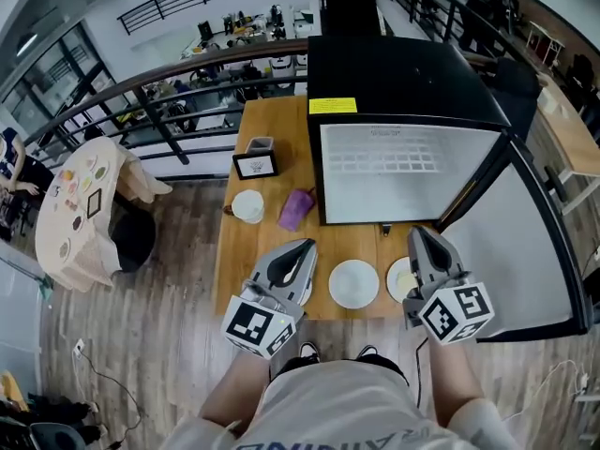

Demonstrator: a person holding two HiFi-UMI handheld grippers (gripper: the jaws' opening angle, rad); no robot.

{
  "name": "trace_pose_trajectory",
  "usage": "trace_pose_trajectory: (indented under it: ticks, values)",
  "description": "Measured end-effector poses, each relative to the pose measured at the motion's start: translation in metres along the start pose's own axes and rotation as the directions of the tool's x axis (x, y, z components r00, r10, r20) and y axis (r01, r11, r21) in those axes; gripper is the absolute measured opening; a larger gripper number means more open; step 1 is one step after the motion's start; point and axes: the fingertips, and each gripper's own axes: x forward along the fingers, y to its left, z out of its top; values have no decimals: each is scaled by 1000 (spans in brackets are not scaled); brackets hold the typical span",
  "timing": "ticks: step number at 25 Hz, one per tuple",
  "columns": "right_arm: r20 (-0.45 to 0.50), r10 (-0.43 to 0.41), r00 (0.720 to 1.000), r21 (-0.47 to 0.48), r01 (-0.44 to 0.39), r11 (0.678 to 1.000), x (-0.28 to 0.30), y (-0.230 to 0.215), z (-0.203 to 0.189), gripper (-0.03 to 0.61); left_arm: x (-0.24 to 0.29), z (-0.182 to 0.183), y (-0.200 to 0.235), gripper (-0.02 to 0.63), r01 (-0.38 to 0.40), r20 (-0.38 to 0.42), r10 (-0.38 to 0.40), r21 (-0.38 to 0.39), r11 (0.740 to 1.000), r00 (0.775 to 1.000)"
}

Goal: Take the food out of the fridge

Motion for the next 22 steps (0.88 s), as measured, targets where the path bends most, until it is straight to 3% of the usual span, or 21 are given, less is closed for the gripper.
trace_pose_trajectory:
  ticks: [22]
  values:
    - [-12,19,1000,-19,-20,1000,-2,-1,5,20,5,8,-6,8,17,13,-17,10,1000,1000]
